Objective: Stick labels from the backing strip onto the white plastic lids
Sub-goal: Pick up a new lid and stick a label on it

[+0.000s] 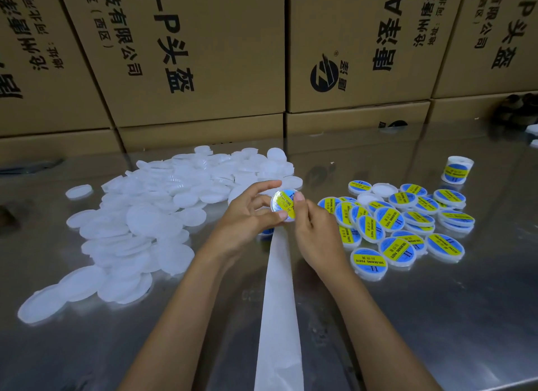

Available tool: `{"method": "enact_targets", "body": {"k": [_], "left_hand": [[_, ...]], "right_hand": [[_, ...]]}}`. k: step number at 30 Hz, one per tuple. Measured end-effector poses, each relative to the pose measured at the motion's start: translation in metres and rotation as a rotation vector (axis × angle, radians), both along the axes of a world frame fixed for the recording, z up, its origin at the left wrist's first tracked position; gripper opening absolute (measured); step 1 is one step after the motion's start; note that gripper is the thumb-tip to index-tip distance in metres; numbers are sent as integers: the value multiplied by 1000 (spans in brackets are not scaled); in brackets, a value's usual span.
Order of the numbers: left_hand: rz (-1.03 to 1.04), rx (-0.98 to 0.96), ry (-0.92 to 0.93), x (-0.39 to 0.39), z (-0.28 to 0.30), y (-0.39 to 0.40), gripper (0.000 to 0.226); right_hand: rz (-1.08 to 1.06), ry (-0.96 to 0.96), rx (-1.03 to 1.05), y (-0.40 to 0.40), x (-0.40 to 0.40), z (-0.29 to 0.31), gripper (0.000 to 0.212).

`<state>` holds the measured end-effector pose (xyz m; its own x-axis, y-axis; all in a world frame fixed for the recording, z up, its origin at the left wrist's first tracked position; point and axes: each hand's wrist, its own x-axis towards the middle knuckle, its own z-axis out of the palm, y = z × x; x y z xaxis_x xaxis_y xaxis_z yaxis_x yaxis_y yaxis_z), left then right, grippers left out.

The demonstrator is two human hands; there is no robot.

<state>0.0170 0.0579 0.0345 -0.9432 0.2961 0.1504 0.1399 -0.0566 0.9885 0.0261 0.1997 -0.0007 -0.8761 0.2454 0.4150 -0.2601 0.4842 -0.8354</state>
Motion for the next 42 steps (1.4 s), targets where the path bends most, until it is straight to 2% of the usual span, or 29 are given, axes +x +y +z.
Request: {"method": "enact_targets", "body": {"k": [4,6,10,13,18,22,29,37,42], "left_hand": [[-31,43,-23,2,0,0,47],[20,40,-13,3,2,-1,44],[169,82,-41,3,4,0,41],[251,152,-58,3,4,2,35],[309,152,-49,4,5,6,25],[324,120,-45,5,5,6,25],[369,62,-22,6,7,6,27],[389,28,-18,2,8,2,29],[337,0,-73,0,9,3,37]], "right_hand": [[8,-14,-18,1,0,0,50],[37,-29,-18,0,0,0,48],[127,-8,-179,0,1,1,50],[183,-72,-32,-4,1,-1,62],[129,24,29,-3,2,-3,47],[122,16,51,-4,4,-2,45],[152,-12,54,-4,3,-2,40],[165,50,204,-4,5,-1,40],[214,50,155,-6,7,2,37]]}}
